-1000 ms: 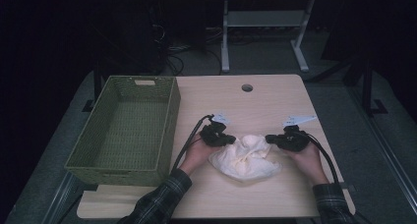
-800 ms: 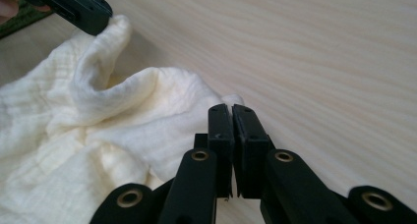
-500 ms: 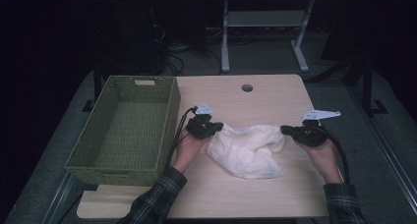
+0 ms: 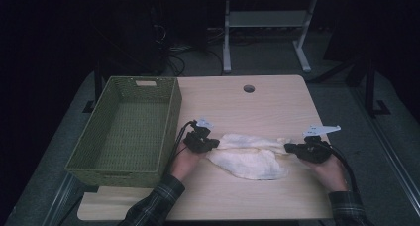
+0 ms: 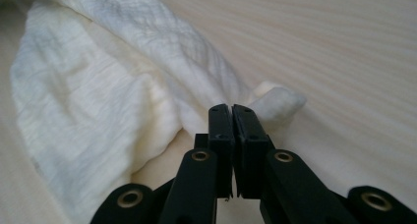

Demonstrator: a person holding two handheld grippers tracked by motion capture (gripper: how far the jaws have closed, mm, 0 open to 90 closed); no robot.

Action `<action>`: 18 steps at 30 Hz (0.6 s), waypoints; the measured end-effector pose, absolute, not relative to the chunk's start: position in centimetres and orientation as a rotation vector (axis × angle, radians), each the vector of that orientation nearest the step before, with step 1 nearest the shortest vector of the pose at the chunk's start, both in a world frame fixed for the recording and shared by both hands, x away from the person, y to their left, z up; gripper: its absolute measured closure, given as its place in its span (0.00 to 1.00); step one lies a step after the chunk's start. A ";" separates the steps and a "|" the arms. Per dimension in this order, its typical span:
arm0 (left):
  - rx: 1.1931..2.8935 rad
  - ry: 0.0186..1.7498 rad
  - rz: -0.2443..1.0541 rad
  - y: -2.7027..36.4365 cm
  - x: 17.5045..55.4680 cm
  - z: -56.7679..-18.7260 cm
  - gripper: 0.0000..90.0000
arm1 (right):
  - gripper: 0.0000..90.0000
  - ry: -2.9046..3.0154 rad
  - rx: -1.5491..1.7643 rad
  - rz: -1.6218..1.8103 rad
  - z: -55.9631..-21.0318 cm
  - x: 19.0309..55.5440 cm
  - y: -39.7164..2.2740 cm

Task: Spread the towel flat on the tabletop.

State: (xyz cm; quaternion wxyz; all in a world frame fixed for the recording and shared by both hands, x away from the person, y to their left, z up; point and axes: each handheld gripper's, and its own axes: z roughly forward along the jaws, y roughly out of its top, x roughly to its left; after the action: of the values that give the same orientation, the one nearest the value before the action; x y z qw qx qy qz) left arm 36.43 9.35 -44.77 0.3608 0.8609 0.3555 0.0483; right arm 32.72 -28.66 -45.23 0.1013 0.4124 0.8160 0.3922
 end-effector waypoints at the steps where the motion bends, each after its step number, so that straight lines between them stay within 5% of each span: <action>1: 2.237 0.906 0.114 9.4 36.1 -44.9 0.98 | 0.97 2.419 1.211 1.152 -45.3 32.5 -28.6; 6: 2.237 0.877 0.111 9.2 35.7 -44.4 0.93 | 0.97 2.478 1.184 1.095 -45.9 31.5 -28.3; 13: 2.205 0.803 0.181 7.1 37.9 -42.7 0.65 | 0.95 2.493 1.179 1.087 -46.1 31.3 -28.2; 18: 2.216 0.800 0.168 5.3 40.6 -43.4 0.62 | 0.81 2.463 1.205 1.118 -45.9 31.3 -28.5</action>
State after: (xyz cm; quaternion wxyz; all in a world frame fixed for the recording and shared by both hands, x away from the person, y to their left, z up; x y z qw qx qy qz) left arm 40.59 5.32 -43.42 0.3799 0.8678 0.3135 0.0657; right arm 31.27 -28.45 -45.86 0.0901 0.4053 0.8285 0.3759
